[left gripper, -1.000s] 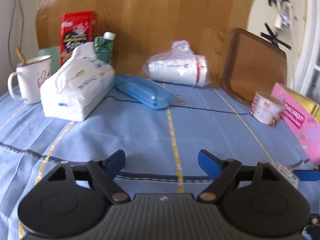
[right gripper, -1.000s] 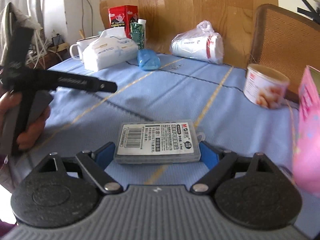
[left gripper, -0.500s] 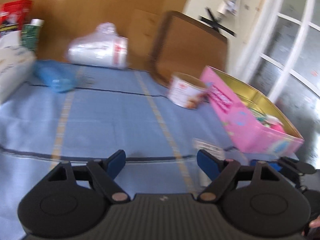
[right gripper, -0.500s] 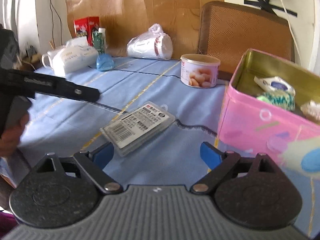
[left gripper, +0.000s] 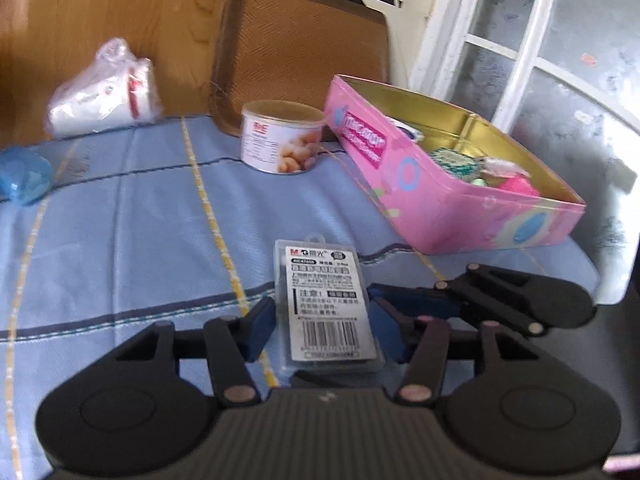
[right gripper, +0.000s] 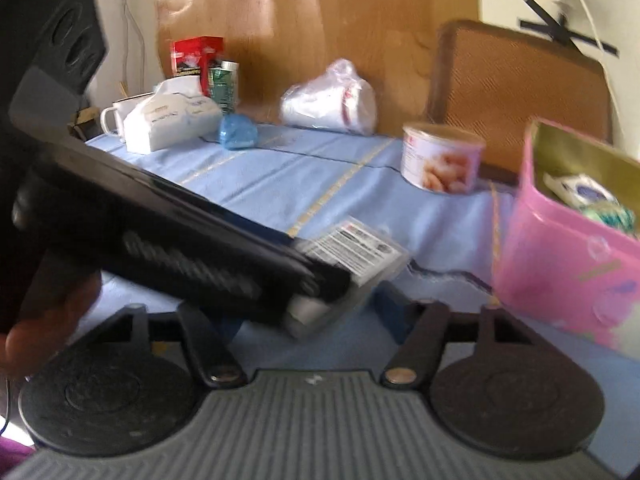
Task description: Organize soft objects
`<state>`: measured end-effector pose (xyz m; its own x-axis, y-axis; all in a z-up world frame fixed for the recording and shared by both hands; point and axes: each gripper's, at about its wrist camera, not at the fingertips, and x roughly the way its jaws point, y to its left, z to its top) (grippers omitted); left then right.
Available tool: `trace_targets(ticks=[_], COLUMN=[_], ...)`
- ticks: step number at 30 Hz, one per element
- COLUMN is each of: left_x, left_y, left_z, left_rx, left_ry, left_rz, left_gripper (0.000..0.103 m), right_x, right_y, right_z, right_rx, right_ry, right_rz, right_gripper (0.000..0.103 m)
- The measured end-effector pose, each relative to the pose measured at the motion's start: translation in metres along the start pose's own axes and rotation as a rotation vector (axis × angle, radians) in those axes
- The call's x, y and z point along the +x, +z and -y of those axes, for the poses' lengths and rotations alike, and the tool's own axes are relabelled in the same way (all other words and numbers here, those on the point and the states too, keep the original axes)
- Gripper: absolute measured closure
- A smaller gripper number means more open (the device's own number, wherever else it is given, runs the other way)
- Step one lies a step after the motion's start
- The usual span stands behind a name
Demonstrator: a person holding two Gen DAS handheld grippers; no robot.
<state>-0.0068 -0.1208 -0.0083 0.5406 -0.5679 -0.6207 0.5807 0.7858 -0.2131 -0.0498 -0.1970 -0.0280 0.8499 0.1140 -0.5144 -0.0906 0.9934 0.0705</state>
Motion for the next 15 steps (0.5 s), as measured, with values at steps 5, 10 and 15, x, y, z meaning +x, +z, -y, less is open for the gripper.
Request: trace_targets(ticks=[5, 10, 15], left_x=[-0.017, -0.022, 0.002], left_y=[0.015, 0.051, 0.084], left_z=[0.003, 0.043, 0.093], left_rx=[-0.033, 0.081, 0.185], left_ry=[-0.049, -0.094, -0.182], left_rz=[0.07, 0.146, 0.17], left_gripper=[0.051, 0.051, 0.051], right_x=[-0.013, -0.044, -0.075], right_y=[0.002, 0.01, 0.013], right_z=[-0.002, 0.011, 0.057], right_rx=[-0.009, -0.029, 0.02], right_ry=[-0.032, -0.149, -0.277], right_rz=[0.078, 0.201, 0.255], right_gripper=[0.035, 0.035, 0.035])
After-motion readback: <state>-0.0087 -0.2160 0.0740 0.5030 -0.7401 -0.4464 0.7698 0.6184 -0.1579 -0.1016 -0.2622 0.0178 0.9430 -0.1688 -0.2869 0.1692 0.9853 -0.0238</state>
